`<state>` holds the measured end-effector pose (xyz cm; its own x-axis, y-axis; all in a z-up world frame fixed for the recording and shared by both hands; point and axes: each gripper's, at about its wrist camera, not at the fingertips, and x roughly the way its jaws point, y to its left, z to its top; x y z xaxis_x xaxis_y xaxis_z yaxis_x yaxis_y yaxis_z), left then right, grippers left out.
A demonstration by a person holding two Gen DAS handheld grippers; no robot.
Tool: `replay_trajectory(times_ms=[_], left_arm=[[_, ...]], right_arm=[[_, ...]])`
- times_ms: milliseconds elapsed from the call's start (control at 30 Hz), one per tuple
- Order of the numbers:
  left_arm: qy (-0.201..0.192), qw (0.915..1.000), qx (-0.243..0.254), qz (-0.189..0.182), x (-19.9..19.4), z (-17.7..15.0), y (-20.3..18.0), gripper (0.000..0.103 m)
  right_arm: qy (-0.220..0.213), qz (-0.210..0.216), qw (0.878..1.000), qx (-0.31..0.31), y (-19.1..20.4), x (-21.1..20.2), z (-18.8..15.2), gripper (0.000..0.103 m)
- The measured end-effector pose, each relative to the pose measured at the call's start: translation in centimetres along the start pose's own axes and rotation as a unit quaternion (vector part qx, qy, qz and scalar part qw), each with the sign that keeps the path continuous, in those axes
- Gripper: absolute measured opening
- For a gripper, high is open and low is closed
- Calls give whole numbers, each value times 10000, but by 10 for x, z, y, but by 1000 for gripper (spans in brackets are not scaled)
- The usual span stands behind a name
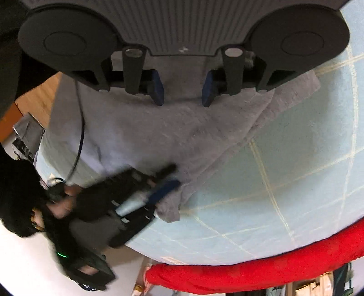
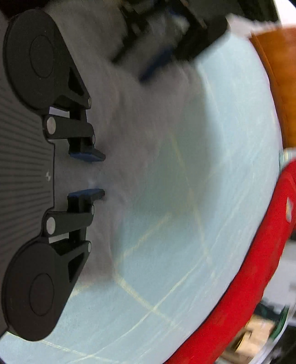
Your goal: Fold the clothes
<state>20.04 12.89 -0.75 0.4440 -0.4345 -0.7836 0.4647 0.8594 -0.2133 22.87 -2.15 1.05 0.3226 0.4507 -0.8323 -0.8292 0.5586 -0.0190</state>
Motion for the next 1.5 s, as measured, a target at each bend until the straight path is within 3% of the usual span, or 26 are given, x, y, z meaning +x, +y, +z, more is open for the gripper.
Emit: replay_trajectory(times_ms=[33, 133, 200, 267, 433, 533, 667, 833, 1033, 1167, 1233, 1433, 1500], left_arm=[[4, 9998, -168, 66, -3, 1, 3, 25], [28, 9978, -240, 610, -21, 1, -3, 24], [-23, 9964, -413, 741, -36, -1, -10, 26], [-130, 9954, -480, 813, -49, -1, -22, 36], [-386, 9978, -239, 486, -53, 6, -71, 41], [-207, 9981, -258, 513, -37, 1, -90, 41], [101, 9974, -419, 577, -24, -18, -99, 41], [92, 9936, -747, 837, -35, -46, -91, 45], [-623, 9929, -358, 945, -60, -46, -109, 49], [-636, 9930, -199, 979, -44, -55, -110, 52], [-486, 9927, -317, 1058, -27, -64, -104, 52], [-1161, 9863, -105, 1171, -54, -67, -123, 58], [-1186, 9860, -133, 1164, -52, -67, -124, 60]], right_arm=[[-100, 107, 9997, 215, -12, 4, 0, 15], [-364, 188, 9968, 681, -36, 3, 1, 11], [-460, 149, 9960, 749, -42, -10, 0, 24], [-584, 250, 9953, 729, -41, -33, -6, 34], [-911, 712, 9928, 308, -19, -90, -33, 56], [-983, 859, 9911, 249, -5, -105, -52, 61], [-657, 1017, 9921, 332, 18, -87, -82, 61], [-455, 653, 9960, 394, 30, -81, -118, 64], [-1155, 189, 9906, 707, 35, -119, -123, 67], [-1676, -68, 9823, 840, 64, -146, -140, 71], [-1753, -163, 9797, 963, 75, -139, -149, 72], [-1796, -282, 9731, 1415, 114, -121, -184, 80], [-1822, -256, 9706, 1553, 127, -118, -197, 81]])
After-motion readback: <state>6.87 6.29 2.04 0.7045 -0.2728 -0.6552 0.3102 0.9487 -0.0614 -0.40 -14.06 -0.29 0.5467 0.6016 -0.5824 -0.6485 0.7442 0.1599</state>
